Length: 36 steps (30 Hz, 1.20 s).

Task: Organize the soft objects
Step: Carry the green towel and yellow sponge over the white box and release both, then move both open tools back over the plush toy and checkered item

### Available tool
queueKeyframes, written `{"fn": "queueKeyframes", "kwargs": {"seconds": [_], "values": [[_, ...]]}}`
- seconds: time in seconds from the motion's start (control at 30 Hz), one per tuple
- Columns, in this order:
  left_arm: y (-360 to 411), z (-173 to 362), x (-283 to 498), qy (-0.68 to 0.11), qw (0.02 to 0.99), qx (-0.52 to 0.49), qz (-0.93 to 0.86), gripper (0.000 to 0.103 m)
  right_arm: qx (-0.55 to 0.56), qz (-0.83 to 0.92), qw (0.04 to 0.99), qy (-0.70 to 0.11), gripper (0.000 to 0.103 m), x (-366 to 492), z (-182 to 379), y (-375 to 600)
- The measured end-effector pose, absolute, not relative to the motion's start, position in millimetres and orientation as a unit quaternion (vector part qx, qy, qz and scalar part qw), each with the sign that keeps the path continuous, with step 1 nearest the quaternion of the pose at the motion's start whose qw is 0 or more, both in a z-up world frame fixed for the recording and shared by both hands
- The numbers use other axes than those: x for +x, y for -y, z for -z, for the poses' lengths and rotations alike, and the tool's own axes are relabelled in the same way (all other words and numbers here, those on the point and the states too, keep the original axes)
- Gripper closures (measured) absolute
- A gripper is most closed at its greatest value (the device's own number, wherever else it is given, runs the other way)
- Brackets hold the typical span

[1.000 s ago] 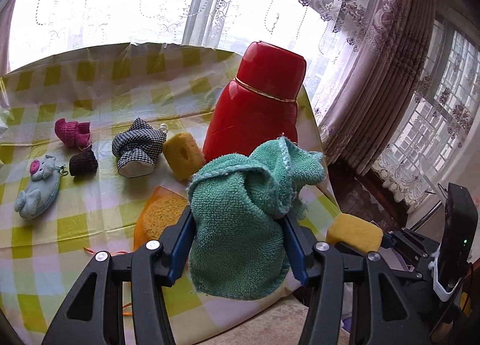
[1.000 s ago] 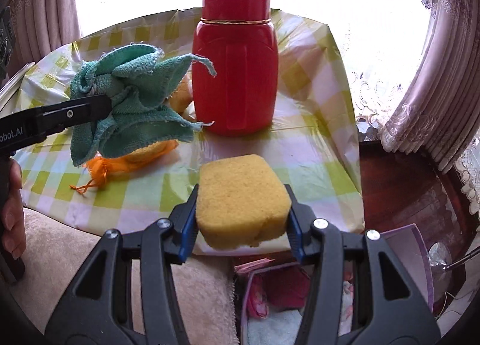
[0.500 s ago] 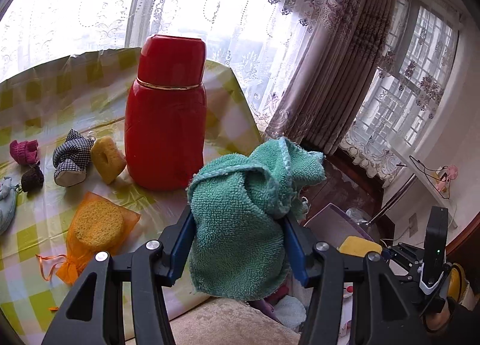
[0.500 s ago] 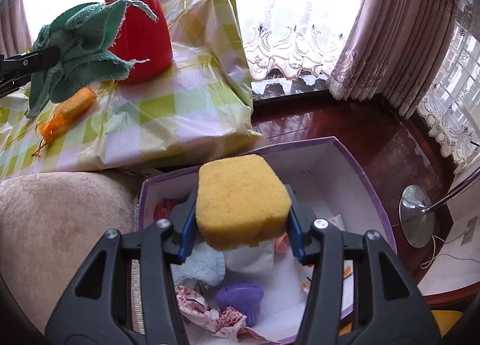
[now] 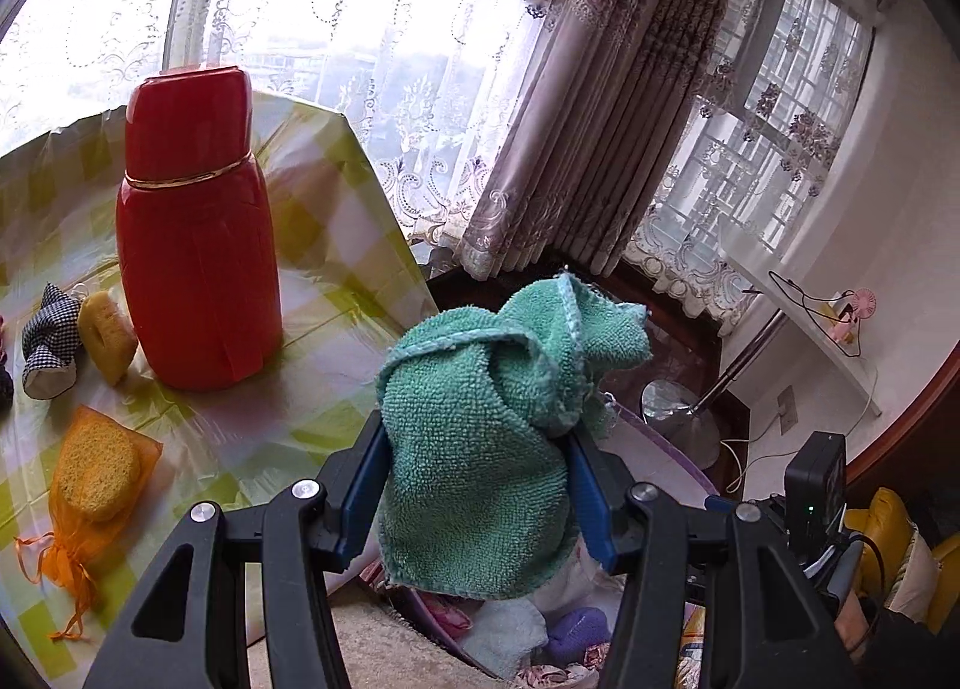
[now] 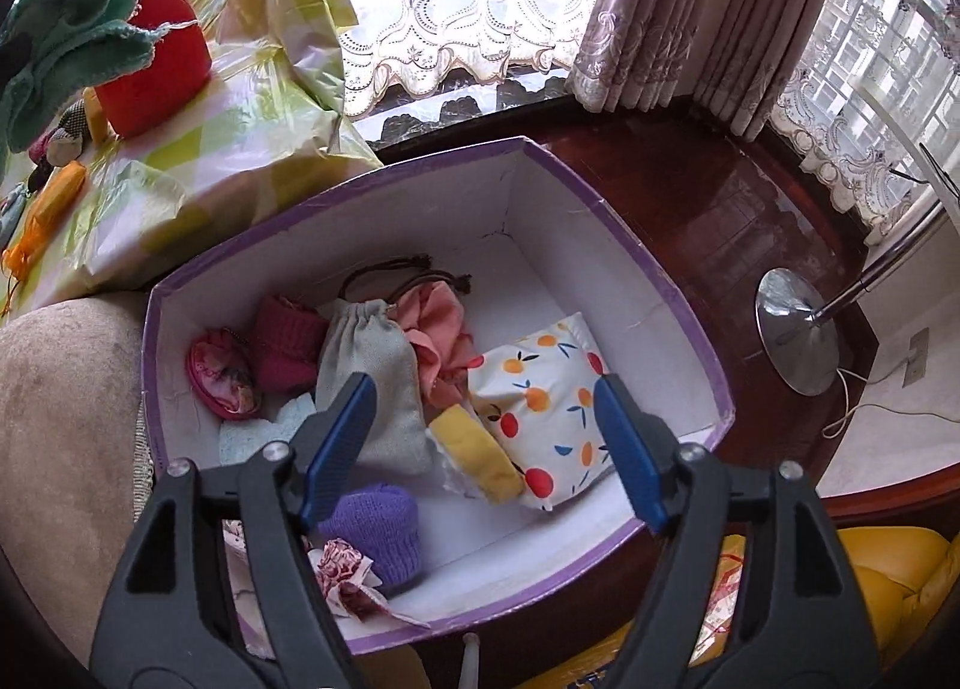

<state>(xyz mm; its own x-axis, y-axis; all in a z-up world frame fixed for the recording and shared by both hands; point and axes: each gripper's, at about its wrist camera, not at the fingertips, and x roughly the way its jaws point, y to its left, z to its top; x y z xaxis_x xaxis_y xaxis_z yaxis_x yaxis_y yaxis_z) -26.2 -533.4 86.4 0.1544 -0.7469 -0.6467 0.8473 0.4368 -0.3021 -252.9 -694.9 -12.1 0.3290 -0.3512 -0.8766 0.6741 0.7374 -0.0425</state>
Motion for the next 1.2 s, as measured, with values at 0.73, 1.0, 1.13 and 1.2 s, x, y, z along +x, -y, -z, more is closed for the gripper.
{"fn": "queueKeyframes", "kwargs": {"seconds": [0.73, 1.0, 1.13, 1.2], "values": [[612, -79, -43, -0.414, 0.707, 0.077, 0.568, 0.026, 0.181, 0.322, 0.806, -0.463, 0.024, -251, 9, 700], [569, -90, -27, -0.380, 0.770, 0.080, 0.506, 0.022, 0.121, 0.312, 0.847, -0.413, 0.011, -222, -21, 666], [543, -93, -18, -0.347, 0.794, 0.076, 0.494, 0.022, 0.059, 0.333, 0.855, -0.392, 0.008, -193, -37, 642], [529, -94, -12, -0.333, 0.808, 0.083, 0.480, 0.022, 0.034, 0.330, 0.860, -0.387, 0.008, -178, -42, 630]]}}
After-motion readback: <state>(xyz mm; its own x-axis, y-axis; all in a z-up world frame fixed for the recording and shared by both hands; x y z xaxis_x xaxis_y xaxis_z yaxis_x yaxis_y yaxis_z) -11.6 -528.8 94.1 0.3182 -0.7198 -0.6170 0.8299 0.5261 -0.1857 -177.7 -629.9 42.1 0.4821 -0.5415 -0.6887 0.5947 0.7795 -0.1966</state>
